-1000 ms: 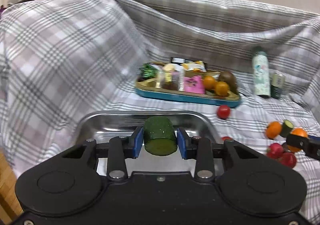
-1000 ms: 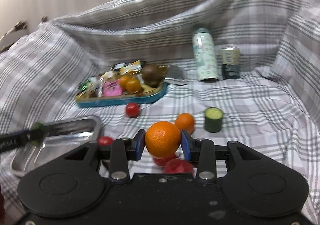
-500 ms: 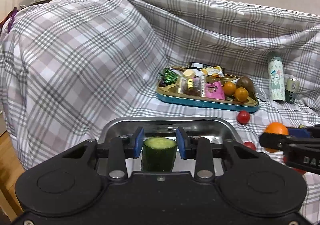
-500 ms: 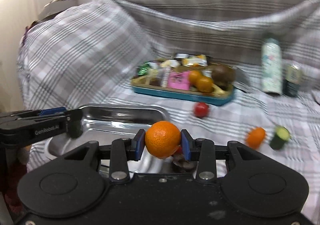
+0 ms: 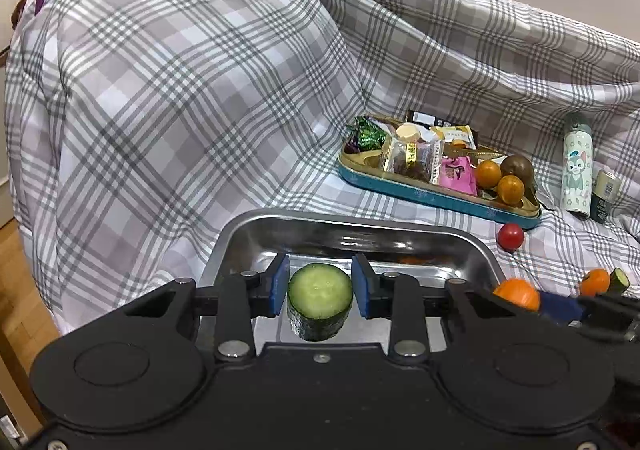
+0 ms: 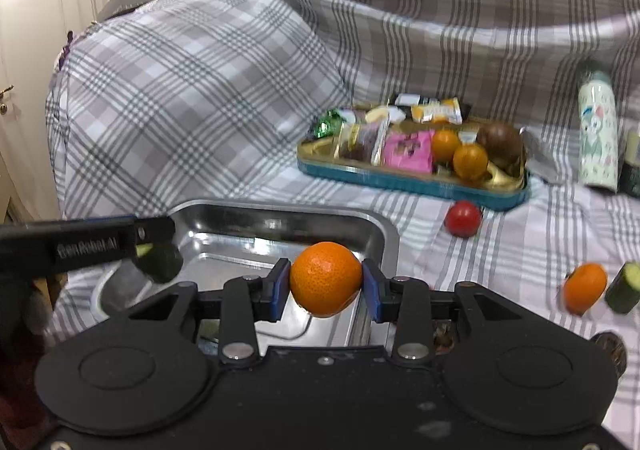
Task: Organize fruits
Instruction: 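Carry both to the steel tray and release the cucumber from the left tool, then lower the orange into the steel tray and open the right tool, then grasp the red tomato with the left tool while the right tool grasps a cucumber slice, then lift the tomato and cucumber slice and carry both toward the steel tray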
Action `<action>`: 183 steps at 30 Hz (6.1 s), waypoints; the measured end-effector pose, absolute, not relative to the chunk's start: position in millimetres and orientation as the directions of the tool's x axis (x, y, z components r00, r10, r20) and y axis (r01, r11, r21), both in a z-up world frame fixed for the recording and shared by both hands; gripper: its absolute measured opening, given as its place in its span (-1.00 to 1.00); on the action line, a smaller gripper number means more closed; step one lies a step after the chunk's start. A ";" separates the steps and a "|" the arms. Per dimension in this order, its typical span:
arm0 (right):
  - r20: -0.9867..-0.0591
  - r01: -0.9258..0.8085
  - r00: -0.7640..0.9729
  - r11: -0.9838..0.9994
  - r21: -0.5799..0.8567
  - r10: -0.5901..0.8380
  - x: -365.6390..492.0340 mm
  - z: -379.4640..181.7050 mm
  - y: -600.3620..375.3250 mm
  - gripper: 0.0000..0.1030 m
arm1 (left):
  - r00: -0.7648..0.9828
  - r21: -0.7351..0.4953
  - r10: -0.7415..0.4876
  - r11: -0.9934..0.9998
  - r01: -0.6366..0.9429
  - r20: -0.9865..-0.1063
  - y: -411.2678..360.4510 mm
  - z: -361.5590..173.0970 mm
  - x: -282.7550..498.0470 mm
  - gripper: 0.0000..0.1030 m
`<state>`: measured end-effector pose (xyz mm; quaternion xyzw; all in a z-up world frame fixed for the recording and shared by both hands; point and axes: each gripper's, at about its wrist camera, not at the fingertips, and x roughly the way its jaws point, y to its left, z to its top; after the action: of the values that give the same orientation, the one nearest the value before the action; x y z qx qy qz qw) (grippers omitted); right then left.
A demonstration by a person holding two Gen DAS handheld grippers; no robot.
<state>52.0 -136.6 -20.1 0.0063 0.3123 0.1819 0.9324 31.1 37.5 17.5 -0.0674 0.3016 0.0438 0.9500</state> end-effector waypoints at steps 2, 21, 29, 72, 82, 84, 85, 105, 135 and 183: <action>-0.593 -0.337 0.731 0.934 0.116 0.338 51.8 -25.9 -134.2 -0.23 | 0.808 -0.101 0.045 0.987 -0.128 -0.587 37.3 16.7 32.4 -0.18; -0.575 -0.390 0.725 0.914 0.111 0.379 43.1 -23.4 -124.1 -0.18 | 0.823 -0.073 0.067 0.989 -0.130 -0.564 32.2 18.4 29.4 -0.18; -0.566 -0.381 0.734 0.918 0.112 0.375 43.0 -21.0 -126.6 -0.18 | 0.827 -0.063 0.073 0.990 -0.130 -0.558 29.6 18.3 29.1 -0.18; -0.560 -0.104 0.811 0.984 0.146 0.169 50.3 -11.9 -188.9 -0.18 | 0.799 0.082 0.088 0.995 -0.049 -0.595 -1.5 20.2 36.1 -0.16; -0.563 0.152 0.826 0.965 0.212 -0.006 64.9 -1.8 -244.9 -0.18 | 0.815 0.065 -0.078 0.988 0.140 -0.574 -74.5 41.0 55.3 -0.15; -0.572 0.197 0.819 0.956 0.219 -0.038 66.9 -1.0 -257.4 -0.18 | 0.805 0.053 -0.116 0.982 0.180 -0.581 -89.5 40.0 61.1 -0.15; -0.579 0.221 0.814 0.950 0.219 -0.056 68.3 -0.7 -263.2 -0.18 | 0.799 0.050 -0.131 0.979 0.196 -0.586 -95.3 39.0 64.1 -0.15; -0.659 0.428 0.723 0.884 0.190 -0.208 79.2 -9.3 -319.9 -0.18 | 0.748 0.059 -0.188 0.955 0.290 -0.637 -156.1 19.7 138.6 -0.15; -0.677 0.452 0.696 0.879 0.154 -0.239 91.8 -26.1 -314.8 -0.18 | 0.668 -0.068 -0.224 0.965 0.252 -0.709 -144.7 -24.0 184.4 -0.14; -0.585 0.279 0.800 0.947 0.161 -0.136 99.7 -16.6 -271.4 -0.30 | 0.786 -0.115 -0.205 0.979 0.169 -0.584 -103.6 13.2 163.0 -0.19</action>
<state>99.7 -271.4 -16.6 0.1200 0.2966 -0.1102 0.9410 163.0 -103.6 13.2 -0.0283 0.3121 -0.0990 0.9444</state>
